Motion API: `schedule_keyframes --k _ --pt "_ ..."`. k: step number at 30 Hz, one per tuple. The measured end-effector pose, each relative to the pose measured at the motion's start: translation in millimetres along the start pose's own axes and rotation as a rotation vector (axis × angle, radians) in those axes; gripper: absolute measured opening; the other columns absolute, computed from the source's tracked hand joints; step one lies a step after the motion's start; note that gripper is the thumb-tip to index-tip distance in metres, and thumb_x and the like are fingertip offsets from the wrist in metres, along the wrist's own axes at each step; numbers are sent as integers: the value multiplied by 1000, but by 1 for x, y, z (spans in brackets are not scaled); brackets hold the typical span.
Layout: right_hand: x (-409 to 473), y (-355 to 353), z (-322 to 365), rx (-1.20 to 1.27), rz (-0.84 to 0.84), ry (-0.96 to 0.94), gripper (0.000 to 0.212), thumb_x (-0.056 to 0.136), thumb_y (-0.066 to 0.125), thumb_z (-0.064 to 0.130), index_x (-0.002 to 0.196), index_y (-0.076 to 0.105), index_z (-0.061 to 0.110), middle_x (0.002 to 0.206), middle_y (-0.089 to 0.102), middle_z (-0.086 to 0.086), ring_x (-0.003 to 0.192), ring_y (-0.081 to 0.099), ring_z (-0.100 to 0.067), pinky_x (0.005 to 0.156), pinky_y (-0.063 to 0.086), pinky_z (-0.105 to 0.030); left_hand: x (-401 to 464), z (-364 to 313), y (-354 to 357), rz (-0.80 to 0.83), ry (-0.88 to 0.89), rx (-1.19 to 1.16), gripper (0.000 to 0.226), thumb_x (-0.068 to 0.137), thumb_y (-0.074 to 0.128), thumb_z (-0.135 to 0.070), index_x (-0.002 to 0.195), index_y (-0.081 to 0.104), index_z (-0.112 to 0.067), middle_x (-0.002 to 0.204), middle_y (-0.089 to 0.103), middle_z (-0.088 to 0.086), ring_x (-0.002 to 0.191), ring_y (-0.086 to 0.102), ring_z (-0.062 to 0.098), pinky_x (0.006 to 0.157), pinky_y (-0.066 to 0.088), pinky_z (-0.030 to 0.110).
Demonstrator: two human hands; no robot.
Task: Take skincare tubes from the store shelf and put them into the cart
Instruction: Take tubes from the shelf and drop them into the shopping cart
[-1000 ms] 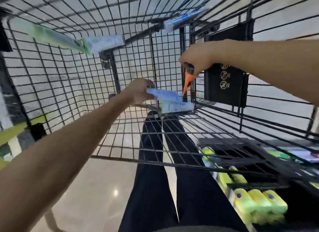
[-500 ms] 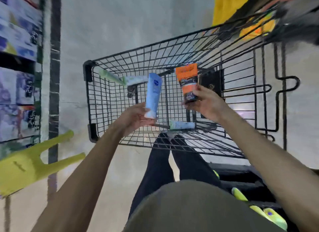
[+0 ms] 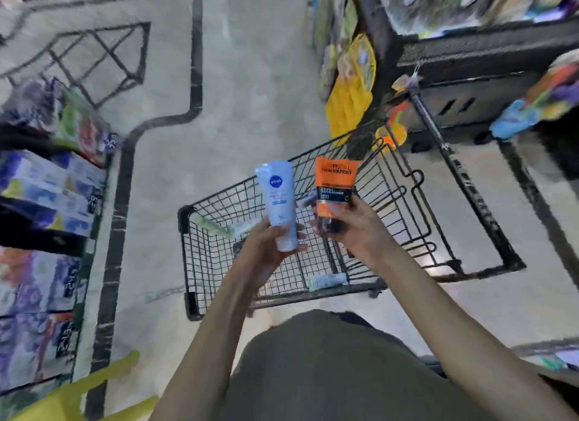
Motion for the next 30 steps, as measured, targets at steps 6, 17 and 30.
schedule_keyframes --k 6,17,30 --pt "-74 30 -14 50 -189 -201 39 90 73 21 127 66 11 124 69 -23 104 68 -46 94 53 -58 -34 -18 16 151 8 221 38 93 65 -9 130 56 -8 109 71 17 91 68 32 84 55 50" --pt "-217 66 -88 285 -552 -460 49 87 69 15 132 56 1 121 67 -28 93 72 -43 76 63 -46 -119 17 27 360 -113 393 26 88 67 -3 114 67 -3 108 72 26 92 74 34 80 60 45" --pt "-409 60 -154 406 -968 -674 41 79 77 15 118 67 10 114 73 -23 97 70 -45 73 63 -43 -228 120 104 676 -258 558 51 77 75 -5 126 63 -2 113 69 28 99 68 42 96 51 61"
Point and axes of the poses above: each hand's wrist, its own x-axis towards the middle knuckle, its own y-axis out of the palm, z = x × y, the point moved 5 cm from there along x, towards the middle knuckle
